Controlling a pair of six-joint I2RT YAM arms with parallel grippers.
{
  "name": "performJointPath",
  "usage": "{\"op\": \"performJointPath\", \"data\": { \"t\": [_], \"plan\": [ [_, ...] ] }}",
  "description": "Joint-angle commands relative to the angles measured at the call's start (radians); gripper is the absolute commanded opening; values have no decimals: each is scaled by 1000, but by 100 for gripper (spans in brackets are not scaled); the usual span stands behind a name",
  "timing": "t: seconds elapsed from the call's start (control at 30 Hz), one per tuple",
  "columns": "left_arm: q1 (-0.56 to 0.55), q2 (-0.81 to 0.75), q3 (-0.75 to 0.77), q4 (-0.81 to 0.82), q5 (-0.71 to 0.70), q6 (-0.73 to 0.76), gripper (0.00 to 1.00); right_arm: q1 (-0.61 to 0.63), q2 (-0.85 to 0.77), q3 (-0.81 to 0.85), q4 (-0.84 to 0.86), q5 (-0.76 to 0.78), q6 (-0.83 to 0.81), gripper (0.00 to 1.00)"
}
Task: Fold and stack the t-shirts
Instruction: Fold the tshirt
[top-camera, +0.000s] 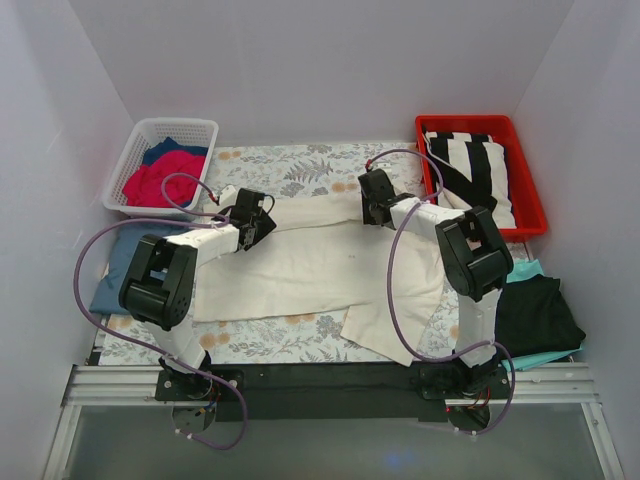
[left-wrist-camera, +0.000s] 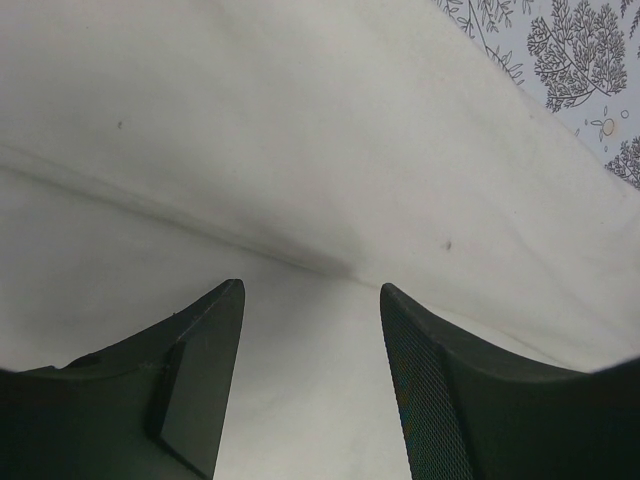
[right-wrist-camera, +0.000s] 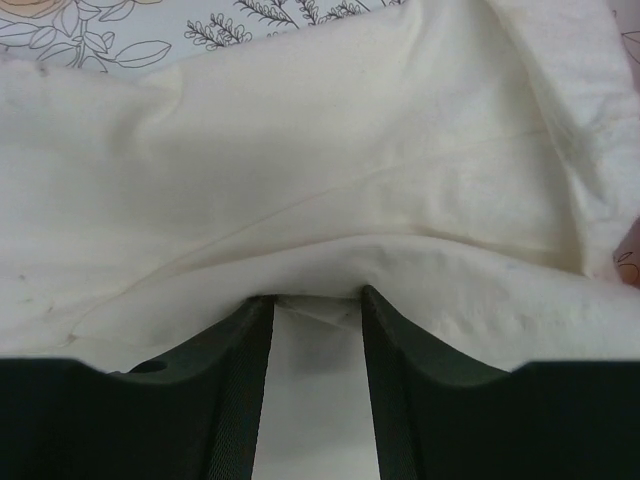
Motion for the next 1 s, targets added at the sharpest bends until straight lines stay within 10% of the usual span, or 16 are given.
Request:
{"op": "performJointPath", "data": {
  "t": [0.0,0.13,0.3,0.97],
  "plan": [
    [-1,-5,16,-11,-24,7,56,-17,29,52,16,26,-30,46],
    [-1,1,22,-13,-24,10,56,-30,53,88,13,24,-49,41],
    [-1,5,25,-16,-27,9,56,-34,46,111,-10,27,-55,2],
    [-1,-7,1,-19,-18,-8,56,73,-238,-119,-193,-157,88,1]
  ]
}}
